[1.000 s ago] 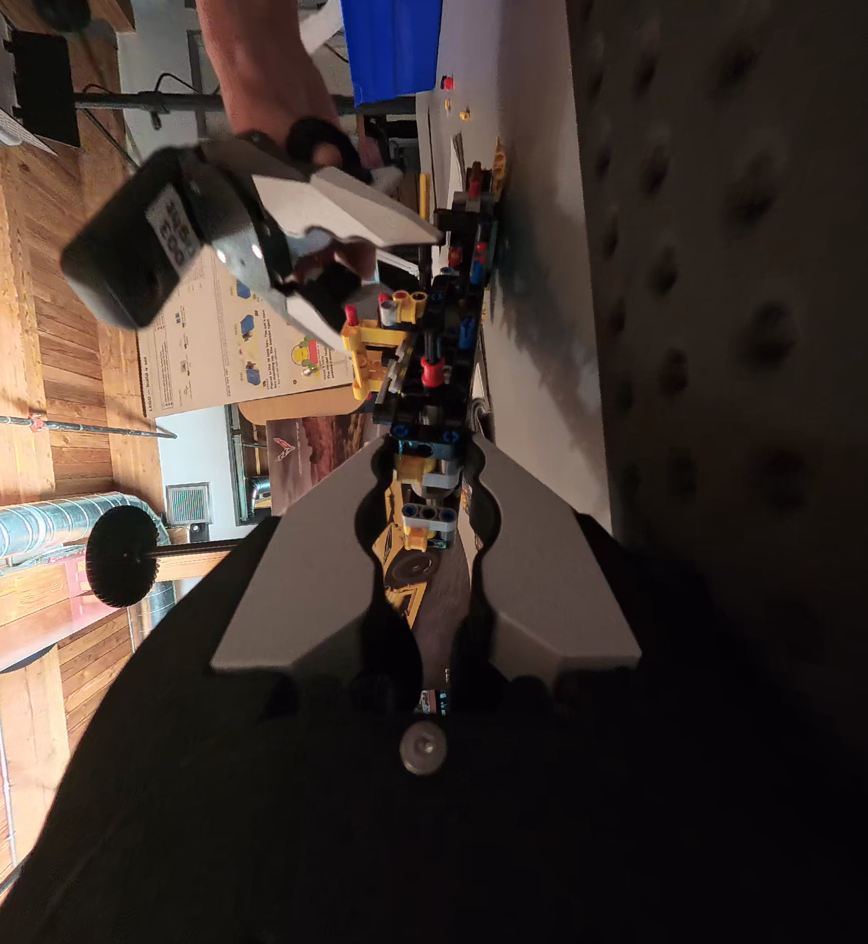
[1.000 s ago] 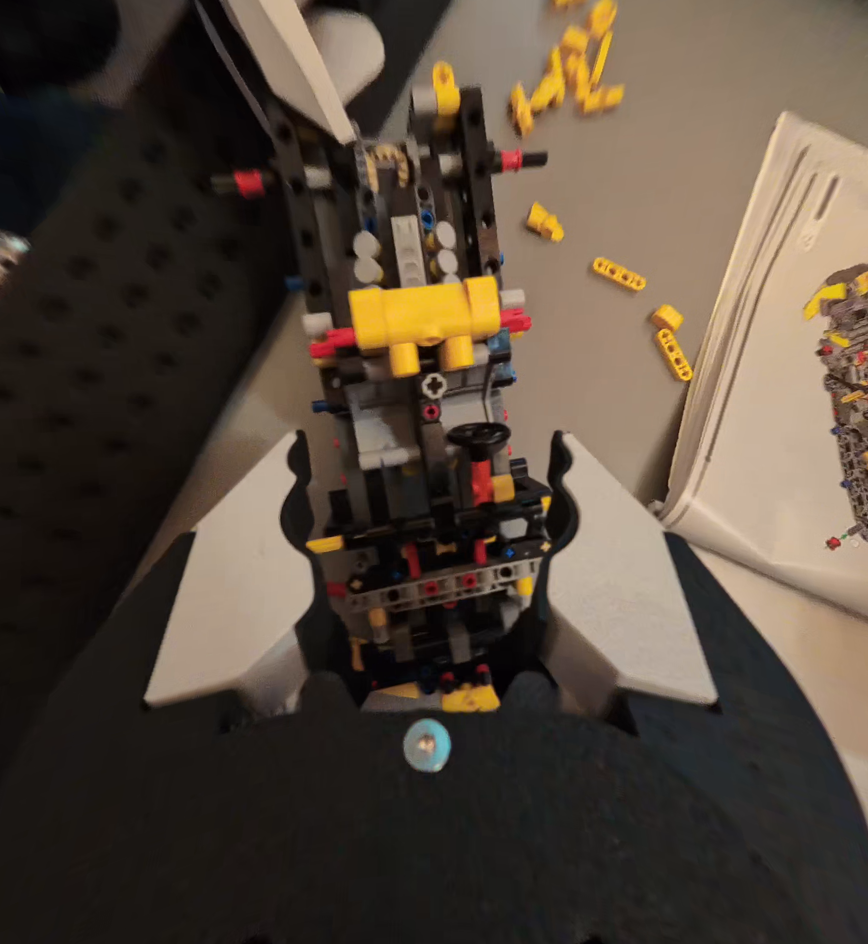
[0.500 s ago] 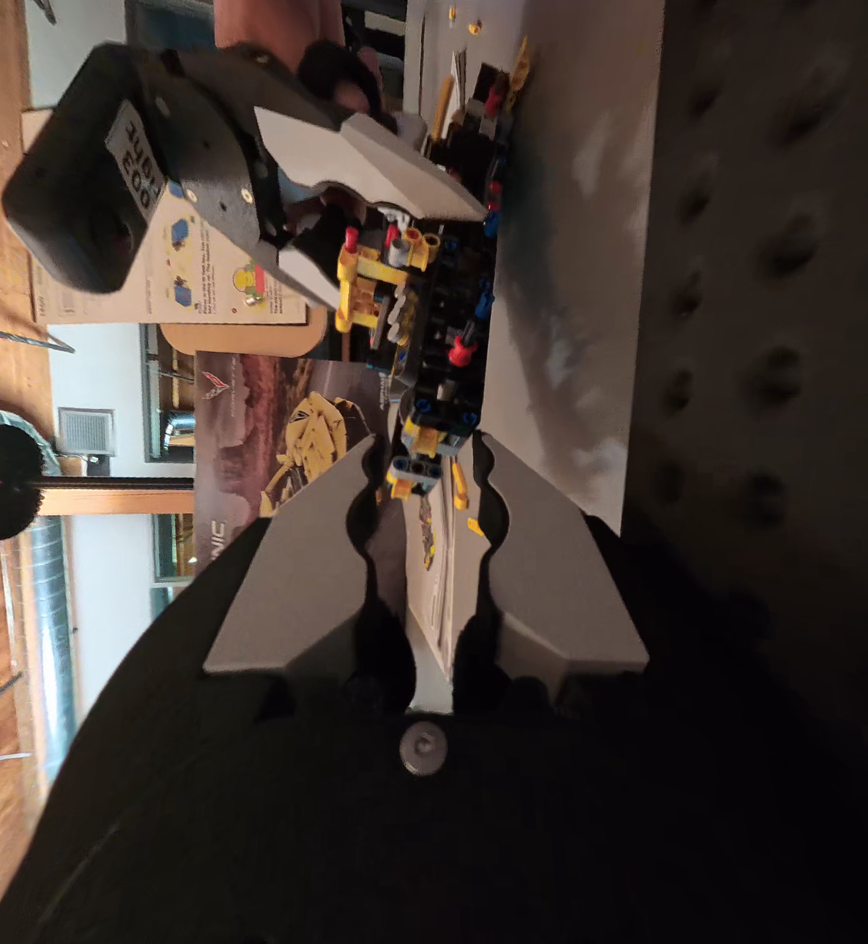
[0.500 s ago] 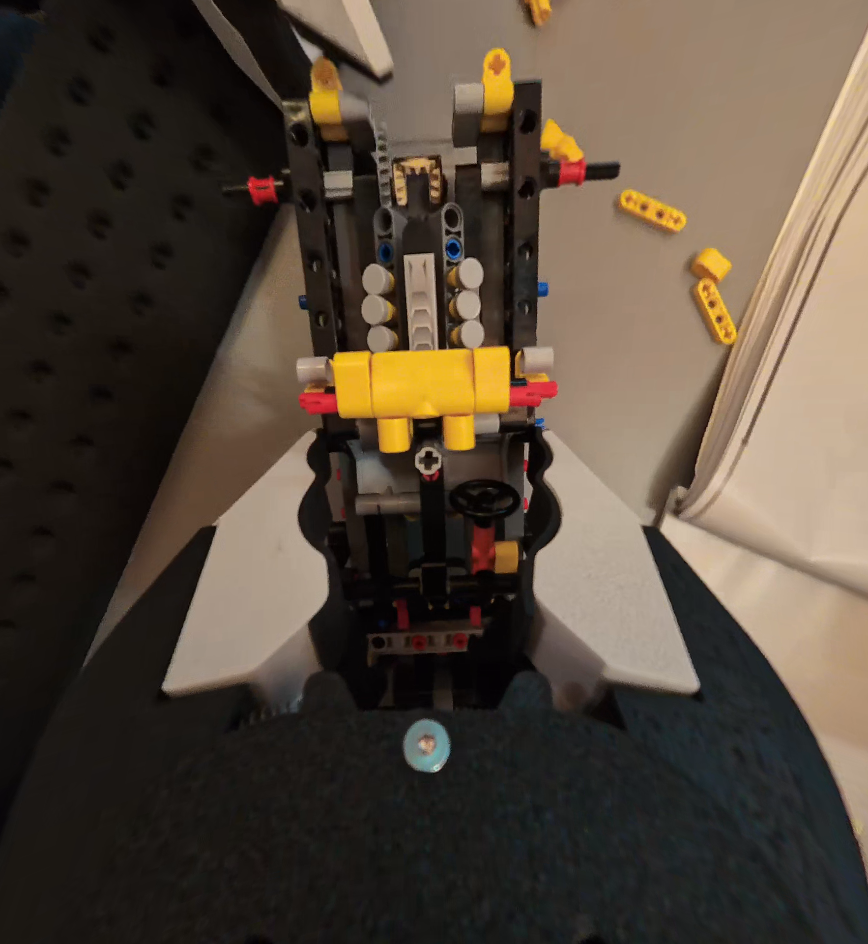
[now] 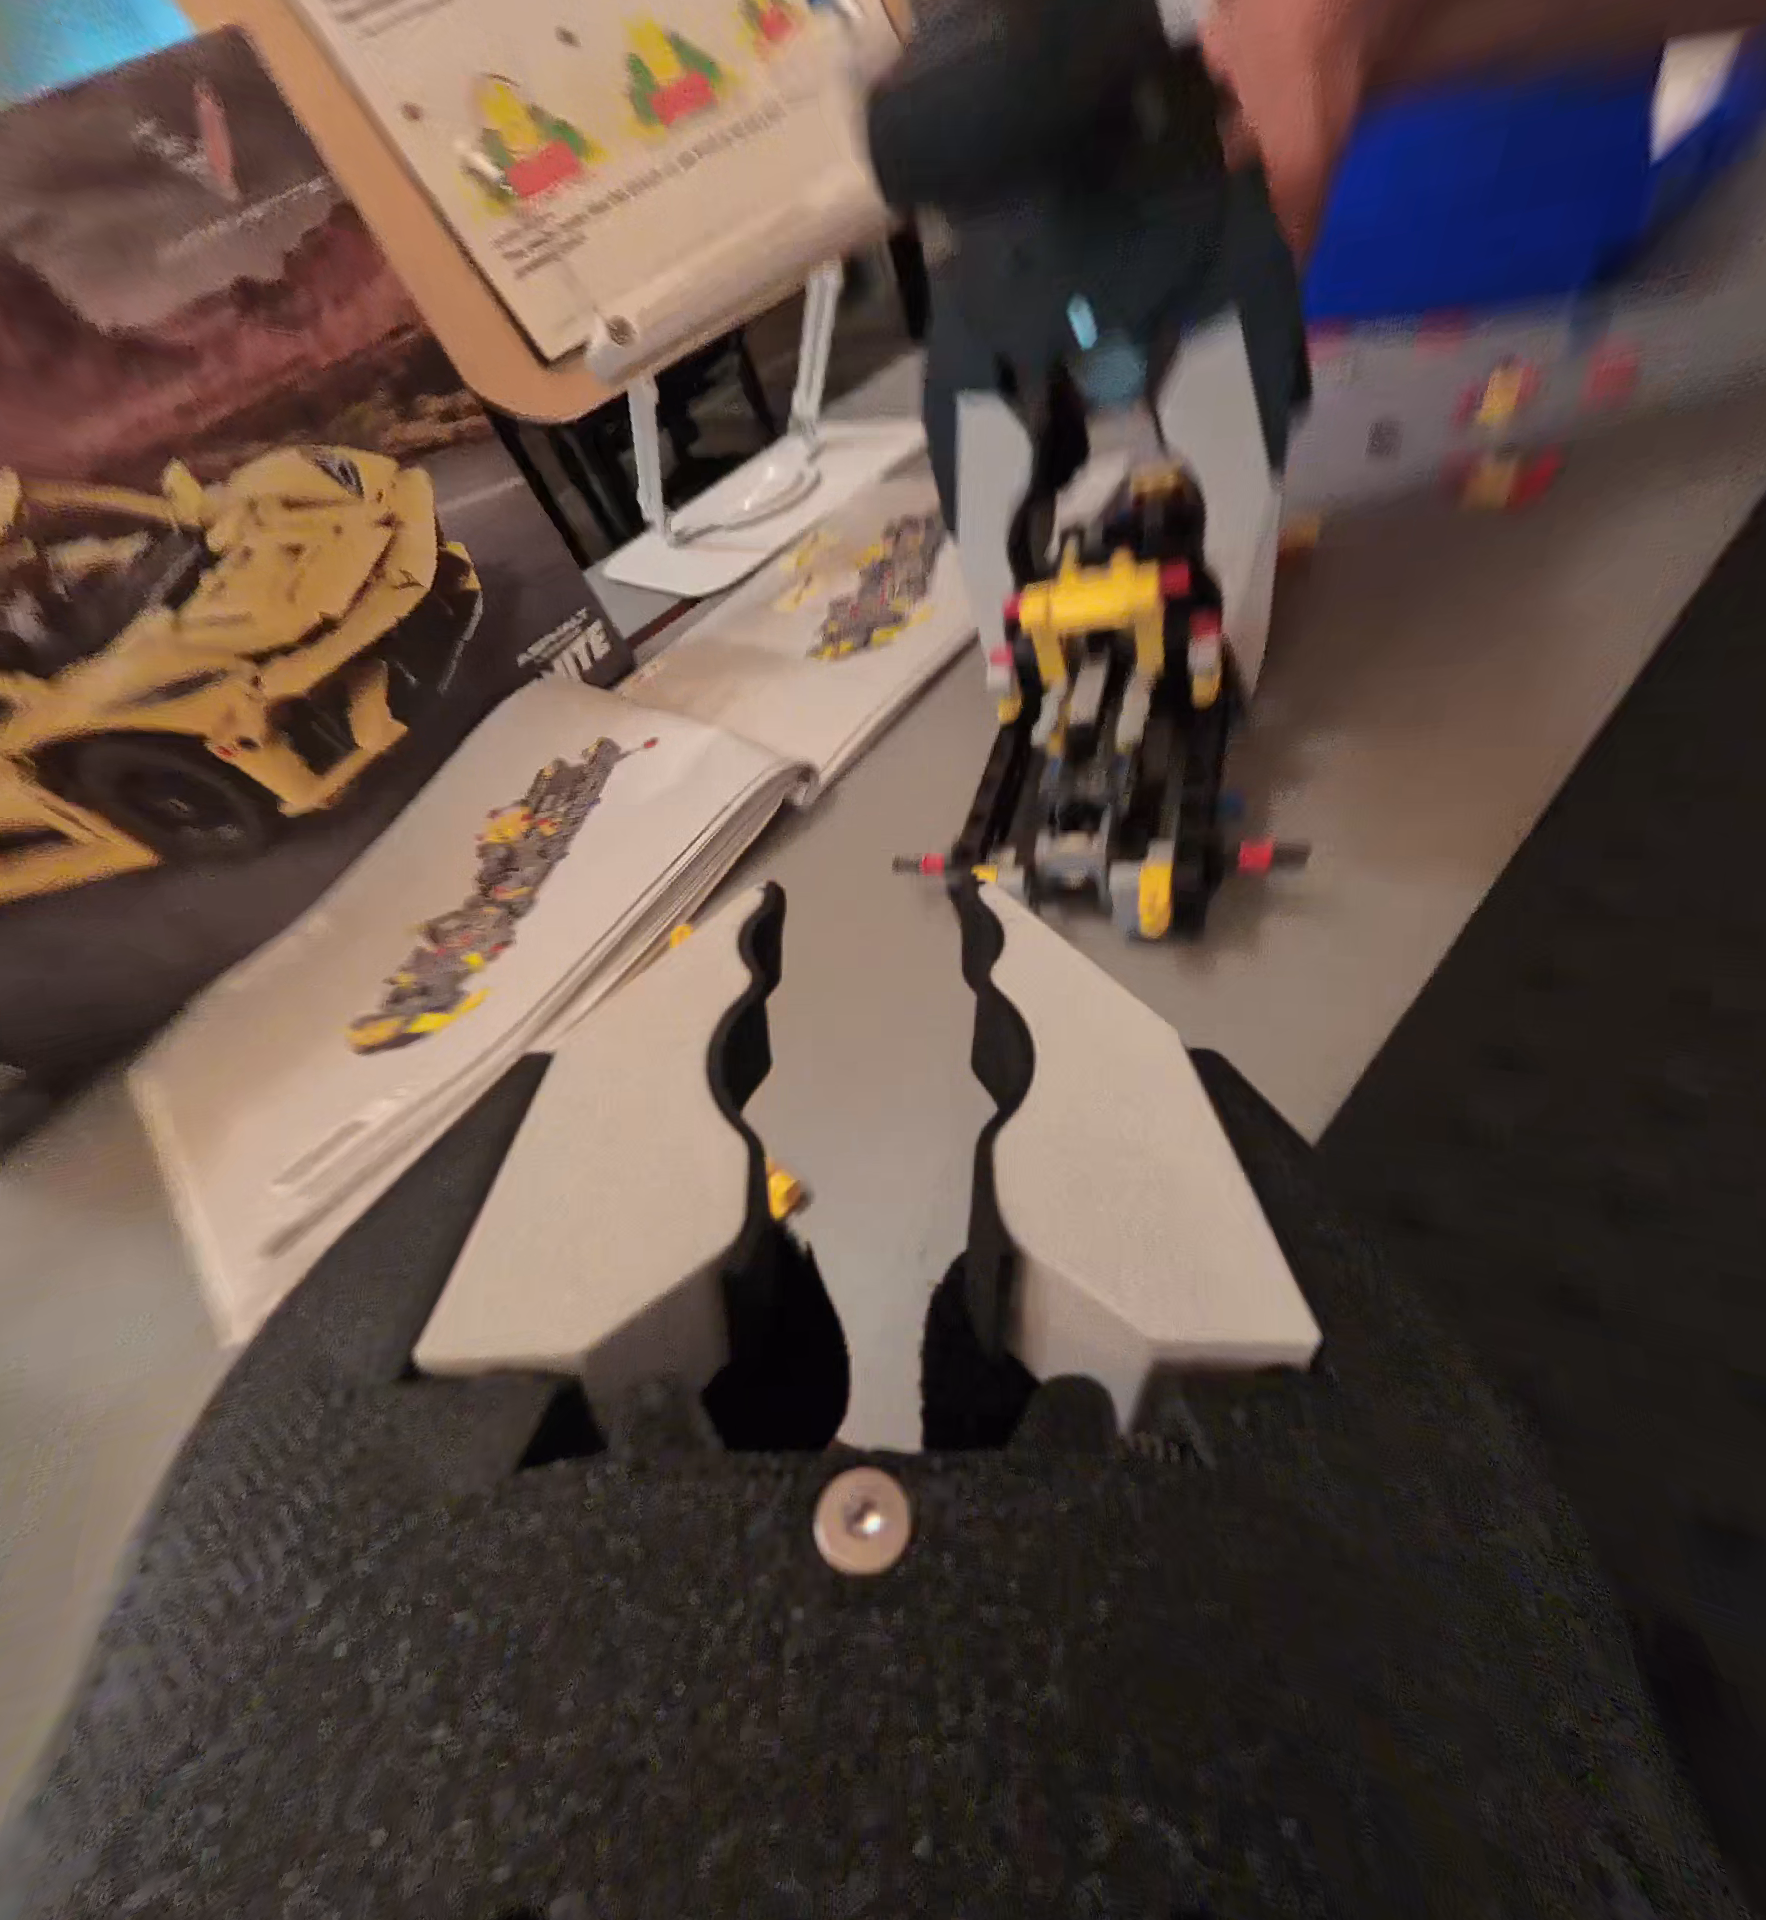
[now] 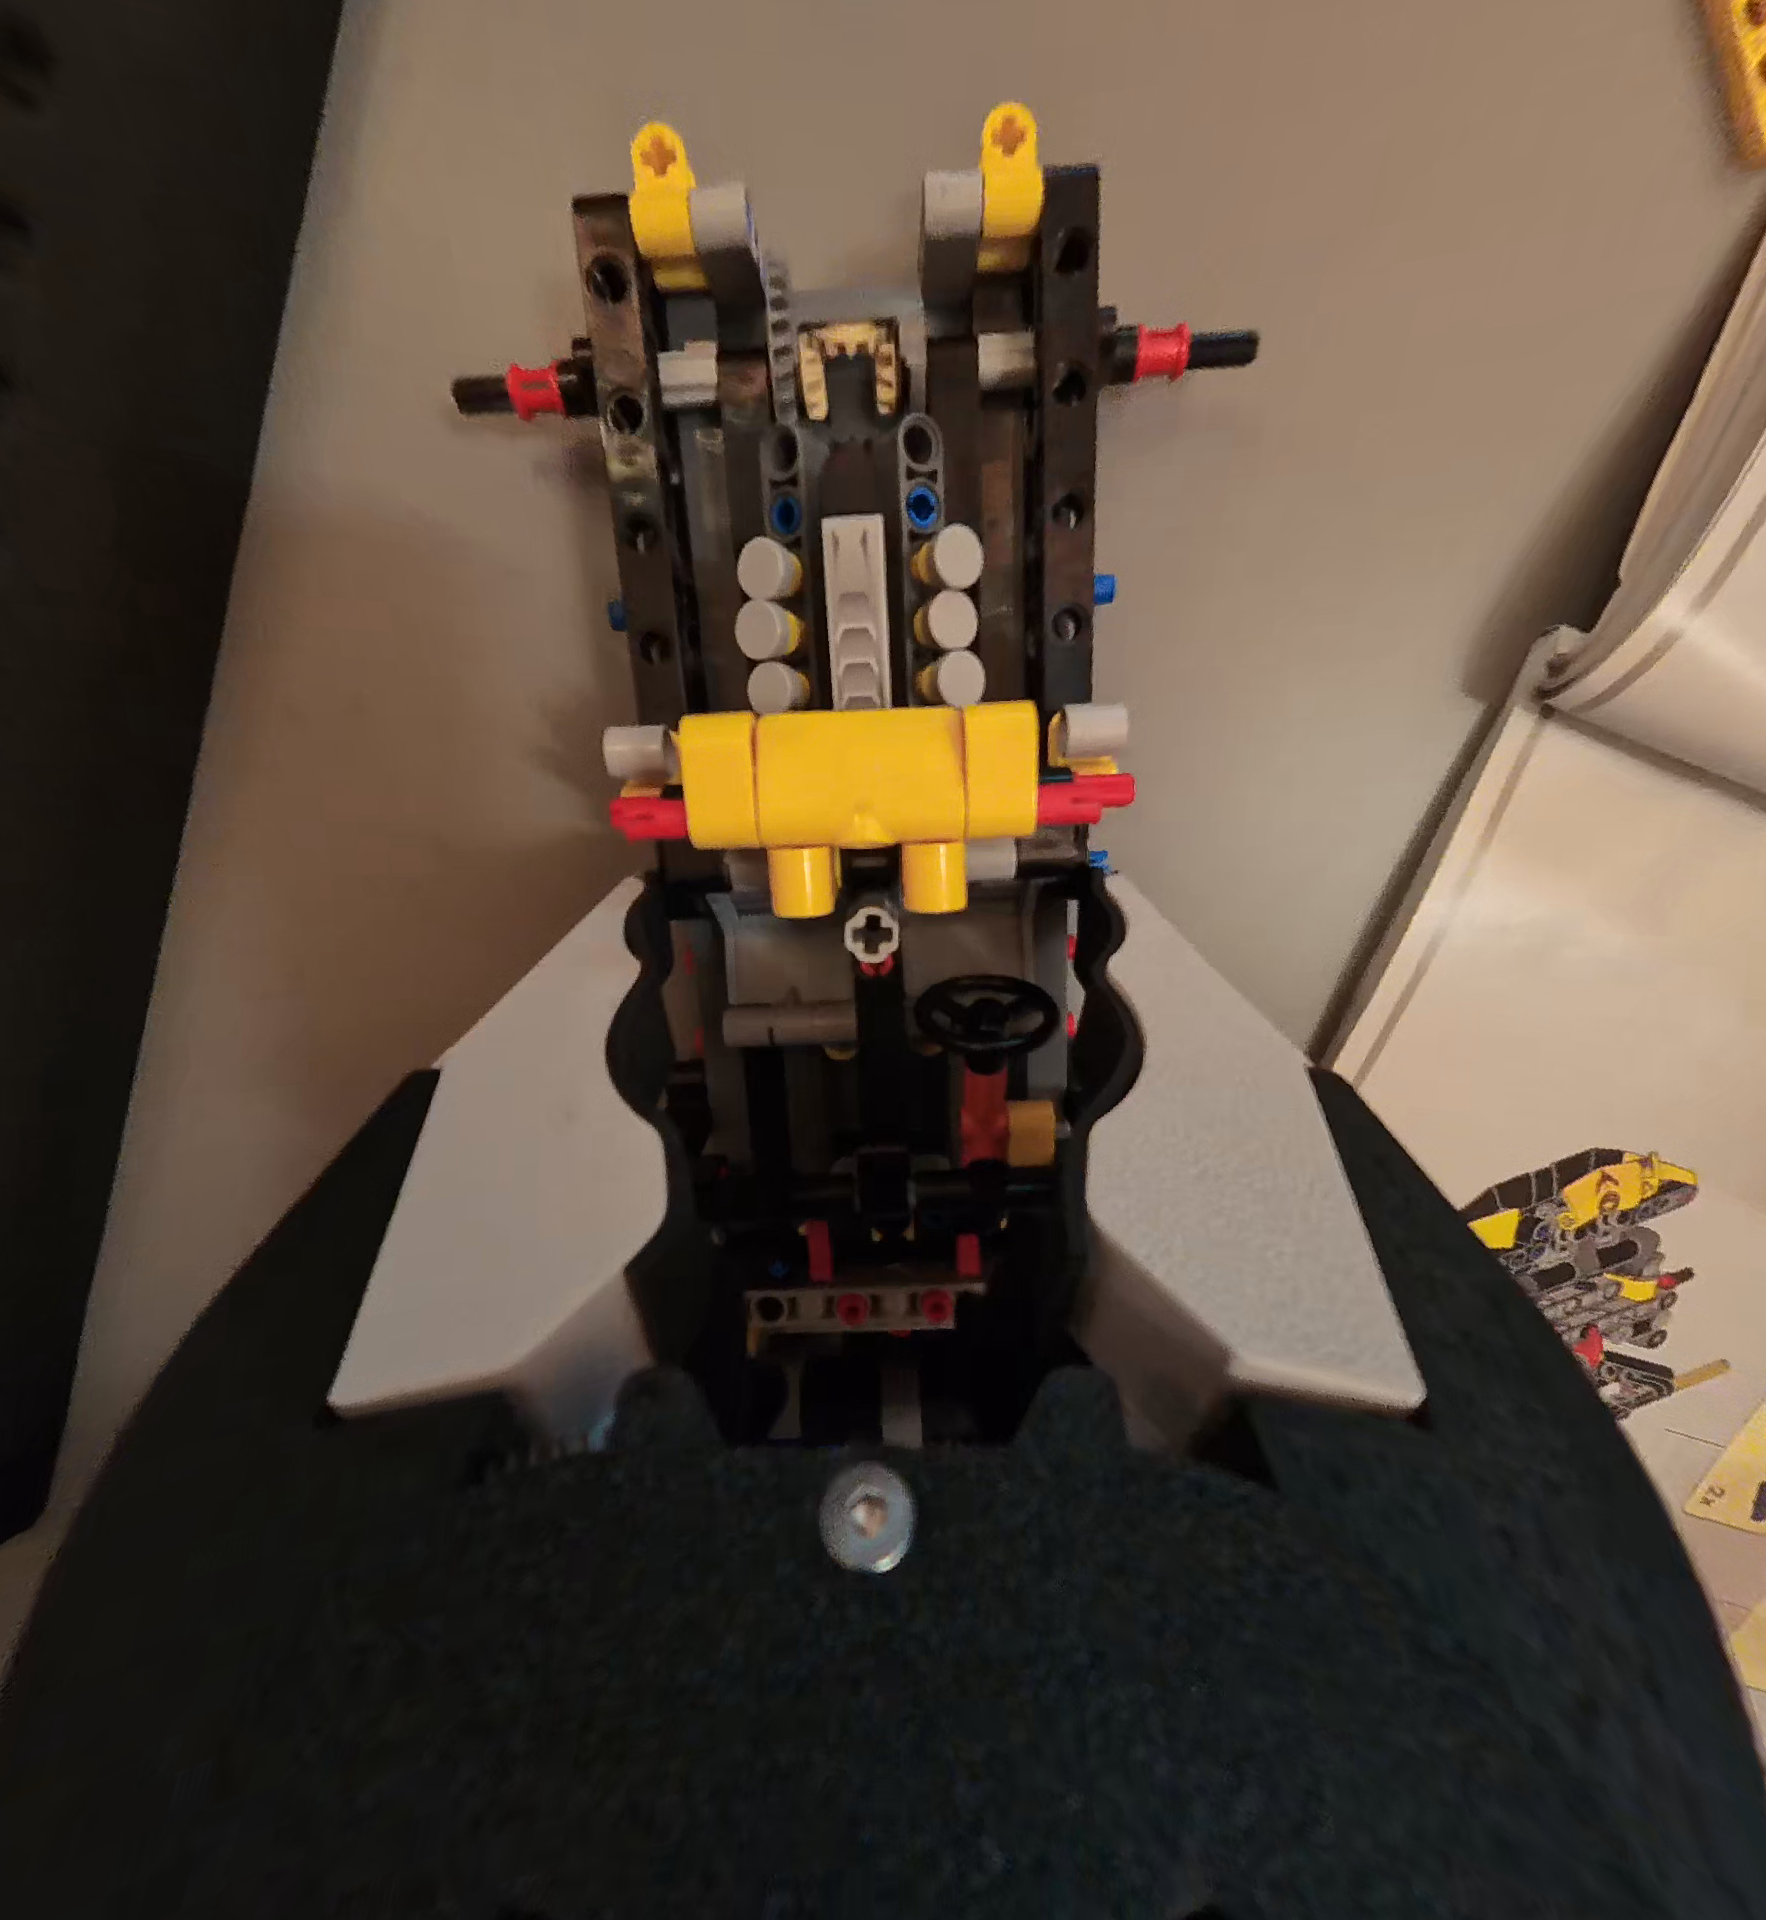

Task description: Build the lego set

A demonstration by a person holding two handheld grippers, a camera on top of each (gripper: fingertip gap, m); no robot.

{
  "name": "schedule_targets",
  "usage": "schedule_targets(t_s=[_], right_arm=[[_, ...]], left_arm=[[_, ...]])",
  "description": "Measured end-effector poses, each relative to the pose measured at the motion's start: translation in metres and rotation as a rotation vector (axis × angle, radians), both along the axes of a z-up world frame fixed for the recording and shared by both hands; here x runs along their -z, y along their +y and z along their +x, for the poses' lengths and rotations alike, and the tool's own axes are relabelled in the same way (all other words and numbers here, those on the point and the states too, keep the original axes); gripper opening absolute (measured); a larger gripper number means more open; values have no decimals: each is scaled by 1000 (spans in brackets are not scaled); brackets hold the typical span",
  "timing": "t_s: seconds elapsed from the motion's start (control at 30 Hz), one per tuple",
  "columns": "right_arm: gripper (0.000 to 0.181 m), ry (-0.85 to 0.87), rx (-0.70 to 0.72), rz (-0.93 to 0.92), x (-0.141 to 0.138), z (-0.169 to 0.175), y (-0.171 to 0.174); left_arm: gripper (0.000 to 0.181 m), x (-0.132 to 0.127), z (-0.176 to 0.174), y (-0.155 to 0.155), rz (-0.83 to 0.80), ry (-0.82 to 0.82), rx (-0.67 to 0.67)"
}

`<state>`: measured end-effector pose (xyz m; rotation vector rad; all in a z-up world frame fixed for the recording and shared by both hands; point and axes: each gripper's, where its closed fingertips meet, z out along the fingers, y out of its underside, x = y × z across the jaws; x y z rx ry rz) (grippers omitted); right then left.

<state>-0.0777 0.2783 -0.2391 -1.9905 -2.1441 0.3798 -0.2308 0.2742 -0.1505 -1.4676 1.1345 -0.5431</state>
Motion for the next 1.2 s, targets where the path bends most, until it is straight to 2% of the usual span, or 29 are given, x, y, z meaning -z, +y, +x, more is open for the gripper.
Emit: schedule_targets(t_s=[0.07,0.17,0.23,0.33,0.4,0.47,0.6,0.7,0.77,0.83,0.9,1.0,1.13,1.2], right_arm=[[78,7,-3,9,-1,-1,0],[78,22,3,23,-1,-3,-2],[81,83,45,26,-5,-7,-2],[101,273,186,57,-31,-13,0],[103,419,289,118,-54,-4,4],[97,580,435,224,-75,16,14],[73,872,875,427,-101,91,52],[71,969,1130,479,-100,140,66],[65,945,1194,507,-96,153,68],[54,841,1257,556,-85,163,70],[46,789,1295,551,-77,165,70],[41,801,1302,477,-65,158,70],[38,718,1306,507,-50,166,73],[38,699,1311,515,-48,170,73]], left_arm=[[34,-12,4,11,-168,-135,5],[34,-25,14,42,-299,-202,-9],[34,-43,26,69,-285,-238,-25],[34,-75,52,107,-236,-259,-34],[35,-91,75,125,-205,-209,-3],[35,-94,91,147,-153,-149,-23],[35,-63,105,169,-221,-163,-86],[35,-20,104,170,-301,-159,-109],[35,3,100,164,-345,-72,-96],[35,14,95,169,-327,-23,-116],[37,21,99,167,-397,-9,-78],[50,27,101,165,-440,-9,-58],[87,34,93,178,-429,27,-131],[87,31,90,182,-440,2,-136]])
